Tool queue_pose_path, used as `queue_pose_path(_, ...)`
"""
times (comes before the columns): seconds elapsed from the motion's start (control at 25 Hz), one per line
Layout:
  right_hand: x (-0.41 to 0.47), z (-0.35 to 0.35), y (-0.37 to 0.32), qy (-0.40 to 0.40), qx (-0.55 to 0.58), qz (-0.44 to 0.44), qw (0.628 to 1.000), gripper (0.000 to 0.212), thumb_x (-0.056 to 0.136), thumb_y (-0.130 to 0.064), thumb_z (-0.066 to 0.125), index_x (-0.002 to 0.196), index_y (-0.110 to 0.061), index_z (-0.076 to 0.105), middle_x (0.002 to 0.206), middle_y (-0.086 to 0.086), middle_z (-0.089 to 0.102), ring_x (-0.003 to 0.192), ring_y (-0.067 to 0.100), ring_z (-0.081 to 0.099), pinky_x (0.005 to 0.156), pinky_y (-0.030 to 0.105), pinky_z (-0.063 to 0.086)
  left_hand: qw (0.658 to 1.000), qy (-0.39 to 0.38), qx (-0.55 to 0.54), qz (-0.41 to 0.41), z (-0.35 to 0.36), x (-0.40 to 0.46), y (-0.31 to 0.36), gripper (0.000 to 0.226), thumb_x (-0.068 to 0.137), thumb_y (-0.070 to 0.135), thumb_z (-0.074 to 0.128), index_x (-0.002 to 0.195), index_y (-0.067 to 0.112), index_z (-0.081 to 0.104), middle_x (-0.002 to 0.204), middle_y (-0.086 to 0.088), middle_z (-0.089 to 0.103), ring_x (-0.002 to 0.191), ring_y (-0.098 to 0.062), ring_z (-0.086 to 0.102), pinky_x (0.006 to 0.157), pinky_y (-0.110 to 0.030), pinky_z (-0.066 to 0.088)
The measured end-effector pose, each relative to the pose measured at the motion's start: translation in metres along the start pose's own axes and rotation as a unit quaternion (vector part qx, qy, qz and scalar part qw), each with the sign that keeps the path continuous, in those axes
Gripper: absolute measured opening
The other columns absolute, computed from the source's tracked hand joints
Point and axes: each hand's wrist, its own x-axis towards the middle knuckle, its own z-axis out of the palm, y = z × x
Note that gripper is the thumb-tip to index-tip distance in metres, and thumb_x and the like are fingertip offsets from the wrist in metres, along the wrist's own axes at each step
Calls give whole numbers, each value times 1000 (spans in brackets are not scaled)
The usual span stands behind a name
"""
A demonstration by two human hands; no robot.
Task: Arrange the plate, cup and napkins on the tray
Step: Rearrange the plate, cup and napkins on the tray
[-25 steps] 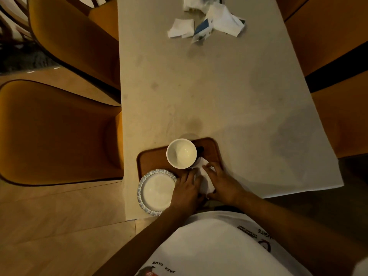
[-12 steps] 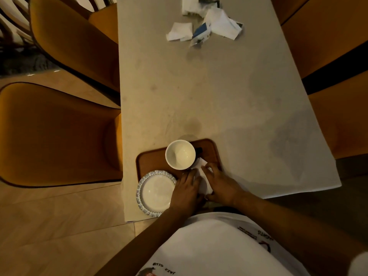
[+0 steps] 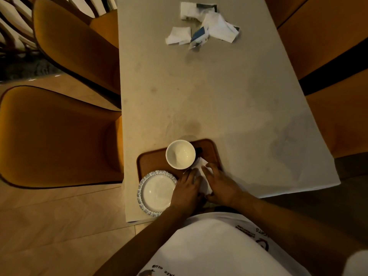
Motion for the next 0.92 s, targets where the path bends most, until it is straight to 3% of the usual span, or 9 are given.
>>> queue_pose_path(0.28, -1, 1, -9, -17, -18, 45, 999, 99, 79, -47, 68, 155, -18, 11, 162, 7, 9, 139, 33, 34, 108, 43, 38, 998, -21, -23, 46, -1, -9, -9, 74, 90, 45, 56, 149, 10, 32, 160, -19, 25, 149, -36, 16, 120, -47, 21)
queue_pose_path(0.44, -10, 2, -19, 28, -6, 77, 997, 79, 83, -51, 50, 151, -18, 25, 162, 4, 16, 142, 32, 27, 112, 49, 30, 996, 17, 21, 86, -3, -23, -16, 72, 88, 51, 38, 143, 4, 43, 150, -20, 43, 144, -36, 32, 119, -46, 27)
queue_pose_path(0.52, -16, 5, -25, 62, -27, 75, 995, 71, 83, -47, 52, 146, -19, 33, 159, 6, 24, 140, 31, 30, 110, 48, 32, 994, 33, 59, 83, -4, -34, -21, 67, 89, 46, 36, 140, 6, 47, 145, -19, 50, 140, -35, 39, 117, -44, 28)
queue_pose_path(0.6, -22, 12, -26, 73, -45, 54, 995, 68, 86, -42, 54, 147, -20, 32, 160, 7, 24, 142, 31, 27, 113, 48, 31, 996, 36, 72, 49, -6, -45, -26, 60, 89, 40, 46, 141, 9, 46, 146, -17, 49, 139, -34, 39, 117, -43, 29)
queue_pose_path(0.72, -27, 17, -17, 51, -61, 18, 997, 69, 93, -46, 45, 153, -21, 21, 165, 7, 13, 151, 32, 11, 121, 52, 17, 997, 43, 51, -36, -13, -63, -20, 62, 89, 39, 52, 145, 15, 38, 151, -15, 41, 142, -34, 33, 119, -46, 28)
queue_pose_path(0.92, -21, 15, -5, 27, -86, 0, 996, 72, 96, -54, 31, 156, -20, 11, 167, 7, 1, 153, 31, -2, 122, 55, 4, 978, 39, -8, -204, -20, -81, -18, 84, 82, 65, 48, 150, 19, 28, 159, -16, 27, 146, -35, 23, 119, -49, 23)
